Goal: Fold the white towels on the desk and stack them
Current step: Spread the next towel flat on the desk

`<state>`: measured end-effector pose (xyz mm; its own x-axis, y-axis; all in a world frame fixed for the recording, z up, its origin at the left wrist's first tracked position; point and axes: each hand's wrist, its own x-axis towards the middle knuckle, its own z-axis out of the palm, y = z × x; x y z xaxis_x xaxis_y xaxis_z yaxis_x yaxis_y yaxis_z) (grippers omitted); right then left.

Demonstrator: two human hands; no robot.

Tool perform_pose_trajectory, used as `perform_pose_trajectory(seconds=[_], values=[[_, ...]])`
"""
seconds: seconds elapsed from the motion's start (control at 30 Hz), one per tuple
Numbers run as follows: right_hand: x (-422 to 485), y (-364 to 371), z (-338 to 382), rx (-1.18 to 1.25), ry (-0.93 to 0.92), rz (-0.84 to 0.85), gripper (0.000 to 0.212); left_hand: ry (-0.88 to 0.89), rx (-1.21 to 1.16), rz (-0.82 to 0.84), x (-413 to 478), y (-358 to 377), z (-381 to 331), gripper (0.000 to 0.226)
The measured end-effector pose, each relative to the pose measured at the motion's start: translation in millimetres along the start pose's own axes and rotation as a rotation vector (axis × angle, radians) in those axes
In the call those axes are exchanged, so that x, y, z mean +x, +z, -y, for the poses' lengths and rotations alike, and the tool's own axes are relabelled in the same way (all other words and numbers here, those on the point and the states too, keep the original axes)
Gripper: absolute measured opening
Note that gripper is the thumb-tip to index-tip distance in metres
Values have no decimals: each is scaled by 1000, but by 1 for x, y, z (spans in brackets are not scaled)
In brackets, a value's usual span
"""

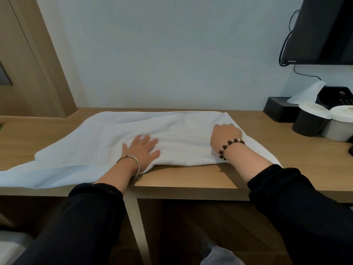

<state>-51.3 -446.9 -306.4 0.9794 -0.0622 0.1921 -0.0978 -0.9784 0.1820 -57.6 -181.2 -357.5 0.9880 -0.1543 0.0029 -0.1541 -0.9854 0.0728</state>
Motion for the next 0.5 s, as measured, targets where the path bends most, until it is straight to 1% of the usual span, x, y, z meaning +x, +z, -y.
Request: perform_pose_trajectory(seconds=[0.03, 0.07, 0.1, 0.13, 0.17, 0.2, 0.27, 0.37, 0.43, 0.5], values=[[9, 2, 5, 88, -53, 15, 32, 38, -9, -2, 0, 0, -1, 55], [17, 5, 9, 167, -95, 101, 36, 61, -9, 6, 0, 1, -1, 55], [26, 9, 13, 215, -131, 223, 40, 70, -3, 16, 1, 1, 0, 55], [34, 14, 15, 222, -159, 344, 45, 74, 1, 22, 2, 2, 0, 56], [42, 20, 15, 199, -174, 415, 50, 76, -1, 24, 2, 3, 1, 56], [49, 25, 12, 184, -168, 436, 53, 78, -8, 24, 2, 4, 1, 57], [61, 36, 6, 202, -124, 406, 57, 84, -23, 21, 3, 4, 1, 57], [68, 41, 4, 213, -18, 381, 54, 85, -34, 19, 4, 4, 0, 57], [67, 36, 13, 219, -32, 409, 54, 83, -37, 22, 4, 3, 0, 57], [56, 32, 27, 225, -134, 425, 59, 80, -32, 20, 4, 4, 0, 57]])
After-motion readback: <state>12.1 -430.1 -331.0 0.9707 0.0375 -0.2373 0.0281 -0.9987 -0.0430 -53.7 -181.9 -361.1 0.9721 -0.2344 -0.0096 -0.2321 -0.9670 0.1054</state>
